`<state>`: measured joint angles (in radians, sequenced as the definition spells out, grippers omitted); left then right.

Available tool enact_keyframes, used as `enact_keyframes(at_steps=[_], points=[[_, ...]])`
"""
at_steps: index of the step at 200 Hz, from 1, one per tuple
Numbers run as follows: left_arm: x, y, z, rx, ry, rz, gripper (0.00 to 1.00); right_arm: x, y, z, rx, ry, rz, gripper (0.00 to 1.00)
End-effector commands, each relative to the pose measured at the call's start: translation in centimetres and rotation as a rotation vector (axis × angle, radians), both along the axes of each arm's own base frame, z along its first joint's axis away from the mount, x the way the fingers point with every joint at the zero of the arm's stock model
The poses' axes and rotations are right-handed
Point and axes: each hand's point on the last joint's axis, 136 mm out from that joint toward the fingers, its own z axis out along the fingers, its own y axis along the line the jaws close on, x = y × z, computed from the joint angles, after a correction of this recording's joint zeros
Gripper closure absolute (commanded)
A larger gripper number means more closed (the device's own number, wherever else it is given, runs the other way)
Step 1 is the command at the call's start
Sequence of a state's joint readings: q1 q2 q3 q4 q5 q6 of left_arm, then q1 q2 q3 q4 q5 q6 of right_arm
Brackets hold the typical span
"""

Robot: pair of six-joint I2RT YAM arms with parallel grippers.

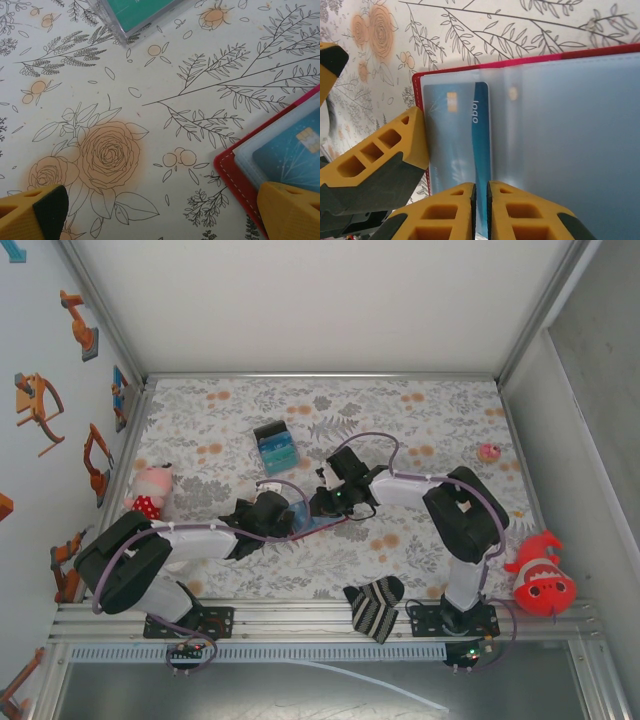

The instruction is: Take the credit cards out of the card holder

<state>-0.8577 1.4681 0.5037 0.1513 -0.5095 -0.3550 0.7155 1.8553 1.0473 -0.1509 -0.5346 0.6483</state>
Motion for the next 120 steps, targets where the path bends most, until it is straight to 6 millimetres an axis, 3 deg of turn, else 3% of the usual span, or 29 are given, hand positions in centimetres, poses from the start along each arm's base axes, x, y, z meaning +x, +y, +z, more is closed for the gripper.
enact_keyframes(at_steps=[1, 79, 120], points=[[-0.8, 1.4, -1.3, 0.079, 0.040, 0.005, 0.03, 0.8, 0.9, 0.5, 0.048, 0.009, -0.007, 0.86], [-0.7, 1.3, -1.3, 0.092, 0.046, 0.002, 0.03, 0.7, 0.1, -1.0, 0.023, 0.036, -0.017, 0.85], [-0.6, 1.1, -1.2, 0.100, 0.052, 0.001, 0.03, 0.9, -0.2, -0.2, 0.013, -0.002, -0.011, 0.85]])
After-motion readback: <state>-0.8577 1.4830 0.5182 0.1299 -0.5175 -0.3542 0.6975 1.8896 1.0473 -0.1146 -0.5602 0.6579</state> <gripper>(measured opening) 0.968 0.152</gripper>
